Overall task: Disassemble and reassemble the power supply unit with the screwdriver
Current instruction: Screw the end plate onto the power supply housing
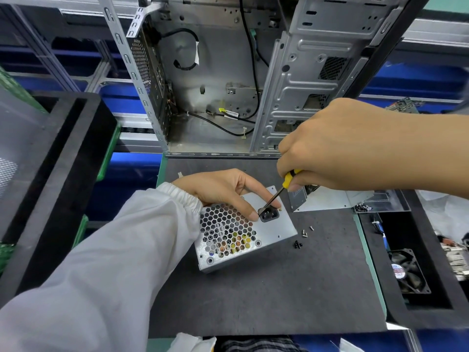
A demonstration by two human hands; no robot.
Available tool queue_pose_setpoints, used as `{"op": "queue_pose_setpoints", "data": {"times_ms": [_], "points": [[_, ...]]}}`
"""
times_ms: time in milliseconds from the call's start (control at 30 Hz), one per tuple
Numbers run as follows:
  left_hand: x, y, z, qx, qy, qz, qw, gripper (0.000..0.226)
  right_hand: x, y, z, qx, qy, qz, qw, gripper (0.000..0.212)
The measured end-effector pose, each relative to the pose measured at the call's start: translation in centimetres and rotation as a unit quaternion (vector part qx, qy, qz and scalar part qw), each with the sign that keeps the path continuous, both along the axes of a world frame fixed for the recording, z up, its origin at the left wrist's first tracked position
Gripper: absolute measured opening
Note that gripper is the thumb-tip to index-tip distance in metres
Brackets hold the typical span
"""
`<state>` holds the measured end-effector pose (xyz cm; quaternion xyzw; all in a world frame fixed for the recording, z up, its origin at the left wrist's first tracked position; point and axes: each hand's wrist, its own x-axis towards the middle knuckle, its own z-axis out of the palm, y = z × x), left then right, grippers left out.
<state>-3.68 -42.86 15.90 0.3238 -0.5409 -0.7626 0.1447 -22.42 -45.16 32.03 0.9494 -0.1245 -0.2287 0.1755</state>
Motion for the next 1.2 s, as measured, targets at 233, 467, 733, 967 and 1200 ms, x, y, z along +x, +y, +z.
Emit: {"op": "queue_pose_setpoints", "data": {"times_ms": [233,467,733,967,1200], "points": [[-0.1,0.0,0.3,-0.002,-0.013,-0.003,1.000,0.048,0.1,0.1,0.3,-0.005,0.007,-0.010,1.000,0.026],[-0.1,0.1,0.5,0.008,-0.014,0.001,1.000,0.048,0.5,0.8,1.1,0.004,0.026,-0.016,1.000,0.022],[-0.1,0.3,0.3,-0.004,-0.024,-0.001,1.000,0.049,2.1,1.0,1.2,-0.048,0.033,-0.005,0.998,0.040],[0.0,0.2,0.0,-0.013,-0.020,0.003,1.000,0.047,2.4,1.8,1.4,-0.012,0.066,-0.034,0.997,0.031],[-0.1,0.2,0.3,-0.016,-0.031,0.007,0.999,0.052,2.7,2.1,1.3,-0.061,0.053,-0.019,0.997,0.036]]}}
